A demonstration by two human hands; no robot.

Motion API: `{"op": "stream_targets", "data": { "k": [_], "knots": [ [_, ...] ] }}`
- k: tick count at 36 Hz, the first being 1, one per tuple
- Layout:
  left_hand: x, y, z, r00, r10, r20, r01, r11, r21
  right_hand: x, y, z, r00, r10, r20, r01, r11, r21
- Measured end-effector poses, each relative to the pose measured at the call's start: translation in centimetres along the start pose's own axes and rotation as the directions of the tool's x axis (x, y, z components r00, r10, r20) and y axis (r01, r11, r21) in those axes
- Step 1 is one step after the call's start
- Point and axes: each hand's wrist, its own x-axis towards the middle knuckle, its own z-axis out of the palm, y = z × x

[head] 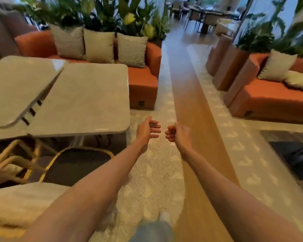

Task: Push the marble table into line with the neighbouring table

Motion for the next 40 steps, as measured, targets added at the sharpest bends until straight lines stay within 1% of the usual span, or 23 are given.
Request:
{"op": "stream_targets", "data": {
  "k": [3, 7, 10, 14, 17, 20, 24, 27, 29, 30, 32, 34, 37, 40],
  "knots": [
    [4.5, 0.8, 1.1, 0.997, 0.035, -0.066, -0.04, 0.996, -0.078, 6.0, 0.0, 0.5, 0.994, 0.003, 0.105, 0.002, 0.999, -0.046],
    [11.5, 1.3, 2.6, 0.981, 0.001, -0.193, -0.031, 0.988, -0.154, 13.6, -0.3, 0.1, 0.976, 0.015, 0.216, 0.011, 0.993, -0.117],
    [15.1, 2.5, 3.2, 0.959, -0.024, -0.283, -0.036, 0.978, -0.206, 18.9, -1.6, 0.0, 0.957, 0.001, 0.291, 0.061, 0.977, -0.203],
    [17.6, 4.3, 2.4, 0.916, -0.073, -0.395, -0.029, 0.969, -0.246, 24.9, -3.8, 1.3, 0.942, 0.015, 0.336, 0.068, 0.97, -0.233],
    [19.0, 4.7, 0.1, 0.861, -0.095, -0.499, -0.053, 0.96, -0.275, 28.7, -4.5, 3.8, 0.908, 0.01, 0.418, 0.115, 0.955, -0.272],
    [19.9, 4.6, -2.5, 0.764, -0.131, -0.632, -0.091, 0.947, -0.307, 31.7, -4.9, 7.1, 0.842, -0.003, 0.539, 0.195, 0.934, -0.299],
    [20.5, 3.9, -5.0, 0.617, -0.204, -0.76, -0.153, 0.916, -0.37, 35.0, -5.0, 12.0, 0.705, -0.014, 0.71, 0.324, 0.896, -0.305],
    [20.5, 3.3, -5.9, 0.498, -0.25, -0.83, -0.201, 0.898, -0.391, 37.0, -5.0, 15.1, 0.59, -0.008, 0.808, 0.374, 0.889, -0.264],
    [20.1, 2.8, -5.5, 0.388, -0.308, -0.869, -0.274, 0.861, -0.428, 37.9, -5.2, 16.6, 0.514, 0.002, 0.858, 0.412, 0.876, -0.249],
    [20.0, 2.6, -5.2, 0.343, -0.336, -0.877, -0.309, 0.841, -0.443, 38.3, -5.3, 17.2, 0.473, -0.005, 0.881, 0.44, 0.868, -0.231],
    [19.9, 2.0, -4.1, 0.288, -0.379, -0.879, -0.325, 0.825, -0.462, 39.0, -5.2, 18.0, 0.408, -0.018, 0.913, 0.504, 0.838, -0.209],
    [19.9, 1.2, -3.2, 0.242, -0.405, -0.882, -0.346, 0.813, -0.469, 39.5, -5.1, 18.6, 0.368, -0.008, 0.93, 0.54, 0.816, -0.207],
    [20.3, 0.6, -2.0, 0.18, -0.458, -0.87, -0.36, 0.793, -0.492, 40.5, -4.9, 19.6, 0.349, 0.065, 0.935, 0.54, 0.802, -0.257],
    [20.9, 0.2, -1.8, 0.121, -0.496, -0.86, -0.395, 0.771, -0.5, 41.3, -4.4, 20.8, 0.313, 0.084, 0.946, 0.587, 0.766, -0.263]
  ]
}}
